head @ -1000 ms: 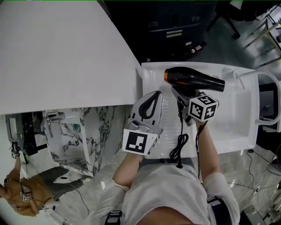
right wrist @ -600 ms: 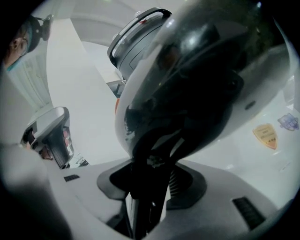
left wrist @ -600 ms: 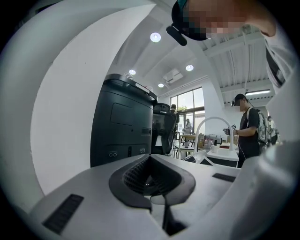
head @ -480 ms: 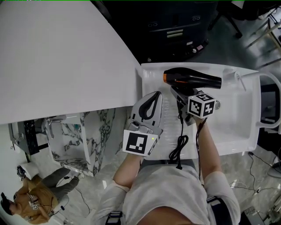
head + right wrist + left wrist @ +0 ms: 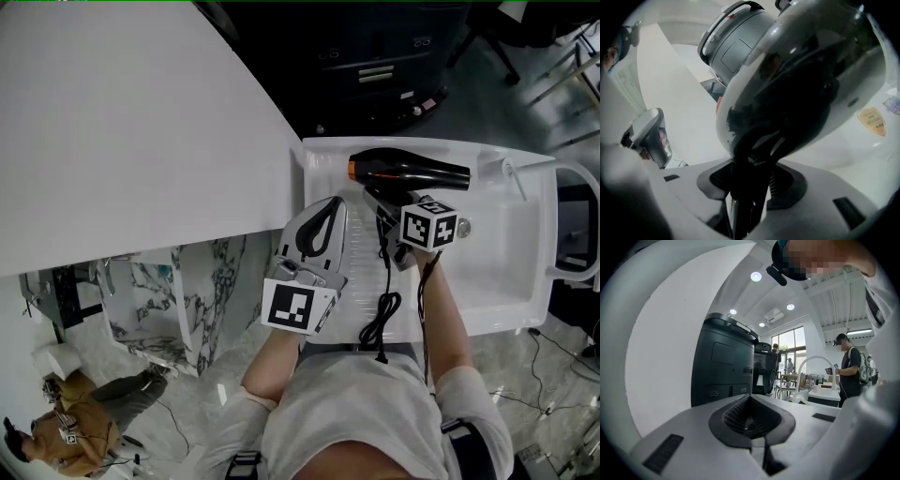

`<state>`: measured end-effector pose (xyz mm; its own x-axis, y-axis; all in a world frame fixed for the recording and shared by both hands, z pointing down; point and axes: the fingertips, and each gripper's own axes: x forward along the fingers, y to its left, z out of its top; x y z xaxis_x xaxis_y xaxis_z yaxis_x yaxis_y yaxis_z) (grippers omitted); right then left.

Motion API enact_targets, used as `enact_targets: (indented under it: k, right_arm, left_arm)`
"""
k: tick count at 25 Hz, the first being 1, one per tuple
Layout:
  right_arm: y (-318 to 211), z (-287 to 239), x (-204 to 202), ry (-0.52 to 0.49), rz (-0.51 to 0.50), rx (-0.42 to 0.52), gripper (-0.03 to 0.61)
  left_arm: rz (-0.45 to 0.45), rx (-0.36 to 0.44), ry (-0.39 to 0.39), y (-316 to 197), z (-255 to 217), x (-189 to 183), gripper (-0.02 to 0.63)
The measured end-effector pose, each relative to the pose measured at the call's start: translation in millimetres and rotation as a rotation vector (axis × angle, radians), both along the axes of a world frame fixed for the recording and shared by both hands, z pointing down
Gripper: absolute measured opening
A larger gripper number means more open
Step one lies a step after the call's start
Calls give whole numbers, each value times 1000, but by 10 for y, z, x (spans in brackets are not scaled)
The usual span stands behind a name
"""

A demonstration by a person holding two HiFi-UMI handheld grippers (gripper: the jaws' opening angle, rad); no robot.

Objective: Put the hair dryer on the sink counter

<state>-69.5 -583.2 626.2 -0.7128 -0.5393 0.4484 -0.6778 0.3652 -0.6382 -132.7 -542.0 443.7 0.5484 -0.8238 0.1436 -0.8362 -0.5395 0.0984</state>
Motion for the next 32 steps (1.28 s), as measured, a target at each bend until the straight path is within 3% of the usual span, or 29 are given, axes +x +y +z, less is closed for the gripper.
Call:
enact_targets:
  k: [9, 20, 32]
  right_arm:
    - [67, 71, 10, 205, -45, -7, 190]
    - [133, 124, 15, 446, -64, 83, 225]
    - [357, 318, 126, 426, 5, 42, 229]
  left_arm:
    - [4, 7, 3, 5, -21, 5, 14]
    - [9, 28, 11, 13, -123, -3, 14]
    - [2, 28, 25, 42, -135, -69, 12]
